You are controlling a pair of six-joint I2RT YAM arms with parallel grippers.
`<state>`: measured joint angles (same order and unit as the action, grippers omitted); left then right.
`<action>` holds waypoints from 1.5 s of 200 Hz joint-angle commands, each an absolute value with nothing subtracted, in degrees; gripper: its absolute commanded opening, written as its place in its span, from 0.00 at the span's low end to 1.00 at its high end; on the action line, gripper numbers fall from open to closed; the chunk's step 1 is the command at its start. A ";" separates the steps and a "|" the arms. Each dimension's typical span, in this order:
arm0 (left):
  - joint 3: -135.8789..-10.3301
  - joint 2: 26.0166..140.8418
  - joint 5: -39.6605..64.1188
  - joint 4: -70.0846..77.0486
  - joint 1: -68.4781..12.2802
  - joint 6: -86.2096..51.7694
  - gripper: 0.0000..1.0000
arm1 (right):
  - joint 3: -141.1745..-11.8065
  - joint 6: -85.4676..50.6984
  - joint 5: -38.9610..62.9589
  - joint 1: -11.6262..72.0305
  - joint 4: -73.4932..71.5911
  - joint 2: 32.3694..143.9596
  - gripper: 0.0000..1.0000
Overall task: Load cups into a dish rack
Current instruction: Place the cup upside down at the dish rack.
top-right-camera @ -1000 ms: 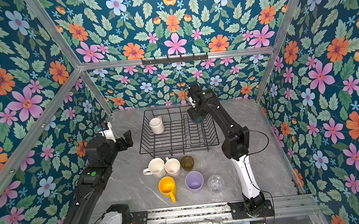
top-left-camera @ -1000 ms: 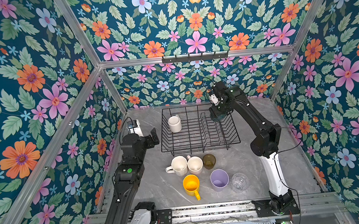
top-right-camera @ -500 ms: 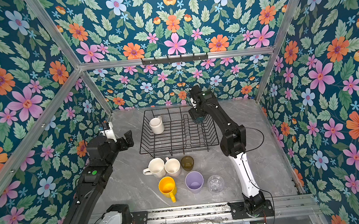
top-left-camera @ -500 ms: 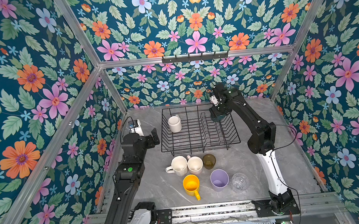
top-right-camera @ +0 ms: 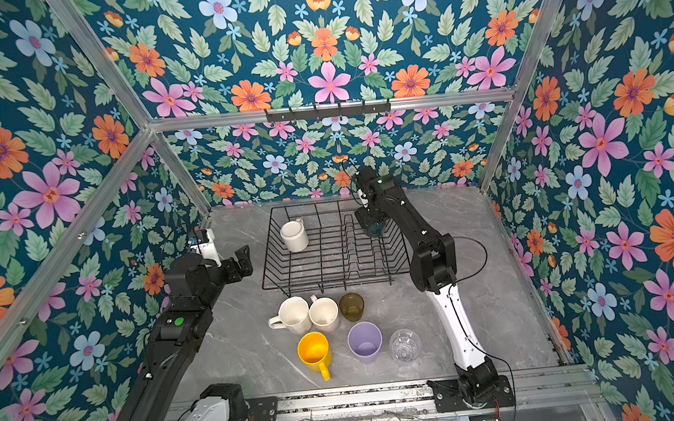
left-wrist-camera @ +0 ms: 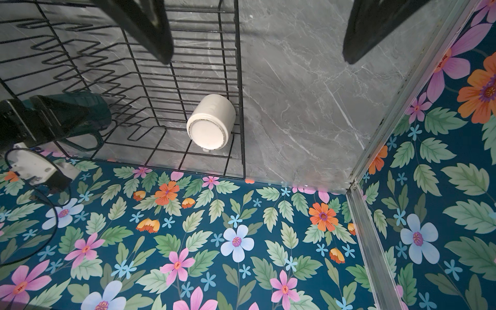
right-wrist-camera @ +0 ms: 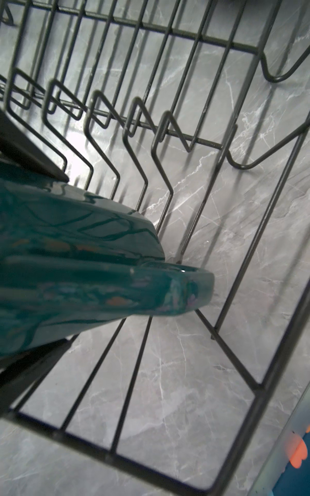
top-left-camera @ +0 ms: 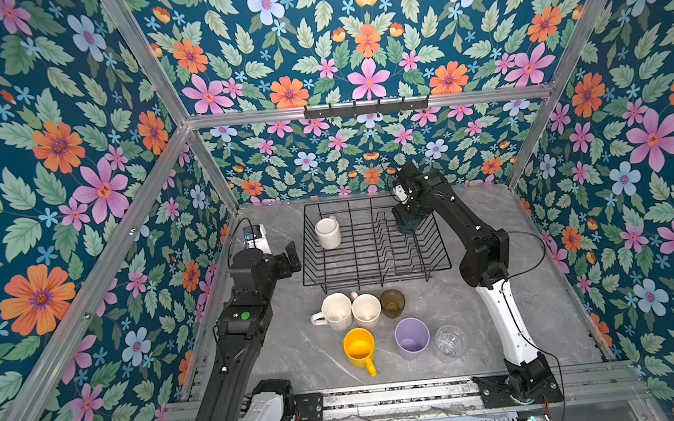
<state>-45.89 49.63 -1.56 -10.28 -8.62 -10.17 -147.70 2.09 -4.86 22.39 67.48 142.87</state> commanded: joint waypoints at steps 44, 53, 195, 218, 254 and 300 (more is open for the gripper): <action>-46.40 50.14 -2.44 -10.00 -8.61 -10.61 1.00 | -147.58 1.49 -1.19 22.23 67.44 143.35 0.73; -46.47 50.17 -2.46 -10.14 -8.61 -10.71 0.99 | -147.48 1.54 -0.95 22.21 67.37 143.20 0.79; -45.98 48.64 -2.12 -14.75 -8.61 -12.47 0.99 | -145.65 0.29 3.54 21.09 65.51 139.53 0.89; -45.79 48.35 -2.01 -15.29 -8.61 -12.57 0.99 | -144.76 -0.04 3.02 20.87 64.56 138.55 0.89; -45.61 48.21 -2.05 -15.78 -8.61 -12.65 0.99 | -144.34 -0.87 1.94 20.13 64.49 137.81 0.88; -45.49 48.33 -2.11 -15.45 -8.61 -12.67 0.99 | -143.63 -1.32 1.99 19.90 64.84 138.08 0.79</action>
